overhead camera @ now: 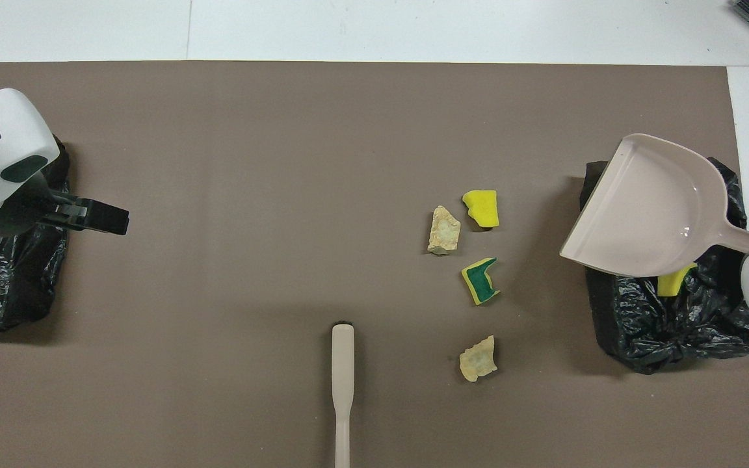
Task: Sweep and dump trash in bin
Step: 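Return the dustpan to the table center with the right gripper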
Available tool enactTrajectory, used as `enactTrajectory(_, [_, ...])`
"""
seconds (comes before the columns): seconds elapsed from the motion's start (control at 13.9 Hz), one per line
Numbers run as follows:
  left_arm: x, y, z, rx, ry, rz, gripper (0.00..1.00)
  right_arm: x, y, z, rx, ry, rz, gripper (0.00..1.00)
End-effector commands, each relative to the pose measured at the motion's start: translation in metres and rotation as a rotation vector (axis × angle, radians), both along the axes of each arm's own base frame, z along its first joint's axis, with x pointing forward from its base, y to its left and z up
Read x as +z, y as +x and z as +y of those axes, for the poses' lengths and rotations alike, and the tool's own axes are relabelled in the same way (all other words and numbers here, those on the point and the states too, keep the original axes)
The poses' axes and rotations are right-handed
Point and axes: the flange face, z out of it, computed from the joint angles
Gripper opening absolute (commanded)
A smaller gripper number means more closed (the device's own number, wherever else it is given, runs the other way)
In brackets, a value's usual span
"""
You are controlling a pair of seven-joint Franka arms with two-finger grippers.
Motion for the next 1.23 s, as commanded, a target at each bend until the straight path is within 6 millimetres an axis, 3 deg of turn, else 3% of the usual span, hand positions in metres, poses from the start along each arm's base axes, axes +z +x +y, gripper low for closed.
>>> enactTrajectory(0.0, [0.015,0.000,-0.003,-0.006,0.007,-0.039,1.00,-0.004,-0.008,0.037,-0.122,0.032,-0.050,0.00])
enactTrajectory(0.36, [0.015,0.000,0.002,0.008,0.005,-0.034,1.00,-0.033,0.003,0.104,-0.430,0.083,-0.119,0.00])
enactTrajectory(0.58, [0.014,-0.001,0.003,0.006,0.006,-0.025,1.00,-0.061,0.011,0.172,-0.550,0.098,-0.168,0.00])
enactTrajectory(1.01, [0.015,0.003,0.015,0.017,0.006,-0.025,1.00,-0.102,0.015,0.284,-0.717,0.225,-0.202,0.00])
enactTrajectory(1.15, [0.012,0.003,0.014,0.017,0.002,-0.012,1.00,-0.124,0.014,0.340,-0.790,0.229,-0.229,0.00])
